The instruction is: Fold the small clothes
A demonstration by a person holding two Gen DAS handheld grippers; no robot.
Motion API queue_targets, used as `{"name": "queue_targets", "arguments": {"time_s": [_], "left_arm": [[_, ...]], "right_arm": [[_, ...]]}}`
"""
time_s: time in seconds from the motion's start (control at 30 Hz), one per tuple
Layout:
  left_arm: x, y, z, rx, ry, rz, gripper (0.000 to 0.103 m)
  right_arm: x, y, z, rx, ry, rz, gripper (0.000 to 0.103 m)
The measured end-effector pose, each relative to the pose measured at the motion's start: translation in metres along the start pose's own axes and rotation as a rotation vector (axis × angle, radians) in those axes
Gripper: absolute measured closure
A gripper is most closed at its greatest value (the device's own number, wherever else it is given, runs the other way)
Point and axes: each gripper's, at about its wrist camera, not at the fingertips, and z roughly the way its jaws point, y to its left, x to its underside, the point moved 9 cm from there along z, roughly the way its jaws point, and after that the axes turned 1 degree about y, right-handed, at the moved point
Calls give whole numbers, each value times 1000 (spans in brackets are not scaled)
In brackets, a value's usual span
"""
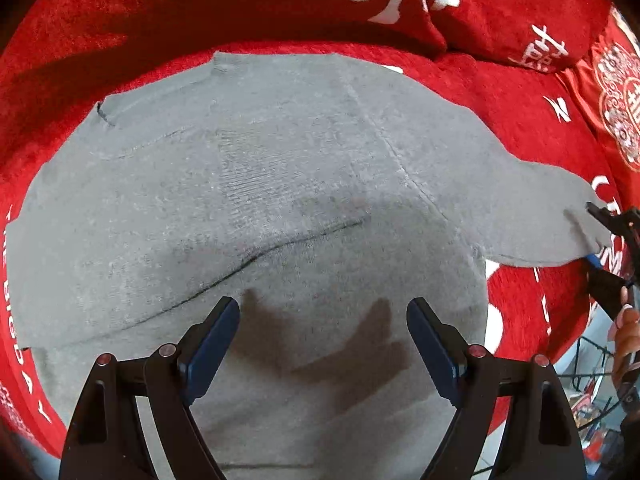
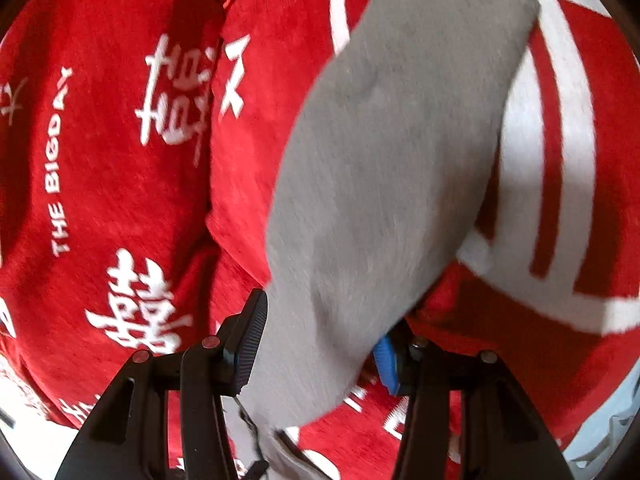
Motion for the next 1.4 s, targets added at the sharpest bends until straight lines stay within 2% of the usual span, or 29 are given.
{"name": "queue_targets", "arguments": {"time_s": [0.1, 0.17, 0.2, 0.27, 0.33, 0.4, 0.47, 0.6, 0.7, 0.8, 0.97, 1.03, 1.1, 1.13, 1.17, 1.2, 1.23, 1.3, 1.4], "left_arm": [[-3, 3, -1, -3, -5, -8, 17], [-3, 7, -4, -12, -18, -16, 17], [-5, 6, -5, -18, -29, -13, 17], [-5, 10, -9, -30, -46, -5, 17], [-3, 13, -11, 2, -38, -22, 17], [-3, 19, -13, 28, -42, -56, 17], [-6, 29, -18, 10, -74, -90, 17], [-2, 58, -27, -21, -97, -126, 16], [2, 83, -33, -62, -115, -146, 16], [5, 114, -45, -82, -157, -205, 16], [12, 173, -61, -141, -204, -297, 16], [17, 193, -60, -142, -197, -342, 16], [21, 211, -58, -144, -192, -389, 17], [21, 213, -56, -146, -193, -400, 17], [23, 219, -55, -149, -193, -412, 17], [25, 224, -54, -152, -192, -419, 17], [26, 226, -52, -153, -191, -422, 17], [30, 231, -48, -149, -187, -427, 17], [31, 239, -47, -110, -180, -431, 16]], "right_arm": [[-11, 3, 1, -67, 3, 59, 51], [-12, 6, 7, -115, 39, 101, 91], [-11, 9, 10, -134, 54, 108, 98], [-8, 19, 11, -169, 66, 95, 98], [-1, 37, 13, -209, 85, 46, 98], [10, 62, 17, -238, 117, -31, 98], [25, 93, 23, -242, 160, -148, 98], [74, 165, 46, -258, 264, -396, 98], [129, 215, 69, -253, 352, -595, 98], [207, 246, 100, -196, 462, -839, 98], [314, 229, 163, -45, 615, -1051, 97], [337, 212, 187, 47, 649, -1098, 94], [351, 188, 210, 167, 675, -1111, 94], [352, 177, 216, 213, 683, -1094, 90], [351, 171, 218, 218, 689, -1057, 90], [348, 171, 215, 194, 678, -1002, 84], [345, 171, 212, 180, 671, -946, 71], [329, 174, 204, 148, 616, -820, 58], [299, 181, 201, 140, 509, -701, 60]]}}
